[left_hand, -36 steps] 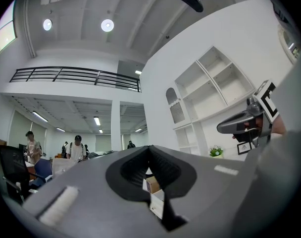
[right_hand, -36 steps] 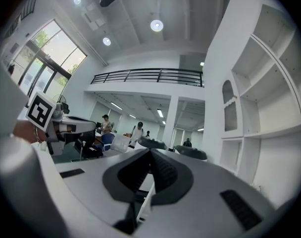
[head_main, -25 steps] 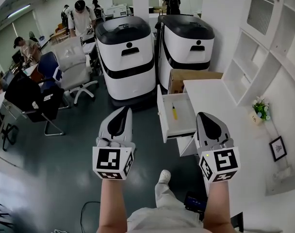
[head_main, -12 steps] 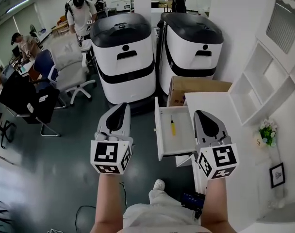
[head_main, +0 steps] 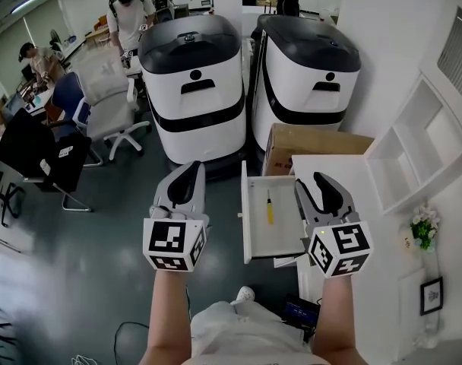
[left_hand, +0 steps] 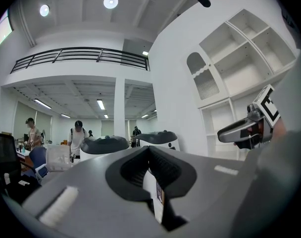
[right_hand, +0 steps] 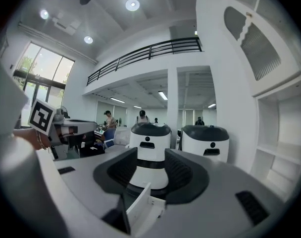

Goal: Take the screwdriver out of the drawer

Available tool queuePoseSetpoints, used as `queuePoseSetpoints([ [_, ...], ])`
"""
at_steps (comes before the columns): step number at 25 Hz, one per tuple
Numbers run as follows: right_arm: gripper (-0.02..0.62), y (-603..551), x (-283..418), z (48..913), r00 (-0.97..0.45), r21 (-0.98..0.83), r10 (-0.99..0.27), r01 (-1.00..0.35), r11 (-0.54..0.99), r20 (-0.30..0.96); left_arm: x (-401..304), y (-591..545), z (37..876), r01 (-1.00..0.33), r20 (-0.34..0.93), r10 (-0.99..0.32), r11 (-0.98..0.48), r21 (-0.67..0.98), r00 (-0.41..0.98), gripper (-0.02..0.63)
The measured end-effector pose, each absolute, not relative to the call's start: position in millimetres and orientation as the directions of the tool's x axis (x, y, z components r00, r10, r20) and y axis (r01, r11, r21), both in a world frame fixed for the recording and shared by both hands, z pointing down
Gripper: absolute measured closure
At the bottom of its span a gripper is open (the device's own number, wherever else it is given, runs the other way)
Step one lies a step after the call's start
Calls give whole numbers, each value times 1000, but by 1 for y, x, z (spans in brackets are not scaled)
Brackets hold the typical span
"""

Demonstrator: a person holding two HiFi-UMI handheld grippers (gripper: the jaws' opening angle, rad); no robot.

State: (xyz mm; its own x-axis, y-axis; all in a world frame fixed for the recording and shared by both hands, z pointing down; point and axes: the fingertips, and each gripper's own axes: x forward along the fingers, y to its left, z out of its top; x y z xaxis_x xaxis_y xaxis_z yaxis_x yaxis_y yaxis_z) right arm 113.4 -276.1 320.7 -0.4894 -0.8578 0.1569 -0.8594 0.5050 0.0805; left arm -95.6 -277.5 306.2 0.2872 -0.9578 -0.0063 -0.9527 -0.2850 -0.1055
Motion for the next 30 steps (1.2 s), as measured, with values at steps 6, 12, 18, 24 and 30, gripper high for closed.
queuePoseSetpoints([
  [6,420,-296,111,340,-497,70,-843,-852,519,206,-96,-294,317,-953,18,-959,-284,-100,284,597],
  [12,420,-319,107,363,-480,48,-837,-860,508,262,-103,-318,329,-951,45,-955,-296,-87,293,597],
  [18,420,-348,104,404,-446,25,-823,-874,485,352,-109,-348,357,-947,95,-946,-316,-59,310,597],
  [24,420,-375,100,460,-410,-8,-789,-889,458,458,-115,-378,389,-940,159,-930,-340,-34,331,597],
  [30,420,-391,94,527,-385,-44,-719,-895,444,578,-120,-404,423,-935,218,-912,-356,-3,347,597],
])
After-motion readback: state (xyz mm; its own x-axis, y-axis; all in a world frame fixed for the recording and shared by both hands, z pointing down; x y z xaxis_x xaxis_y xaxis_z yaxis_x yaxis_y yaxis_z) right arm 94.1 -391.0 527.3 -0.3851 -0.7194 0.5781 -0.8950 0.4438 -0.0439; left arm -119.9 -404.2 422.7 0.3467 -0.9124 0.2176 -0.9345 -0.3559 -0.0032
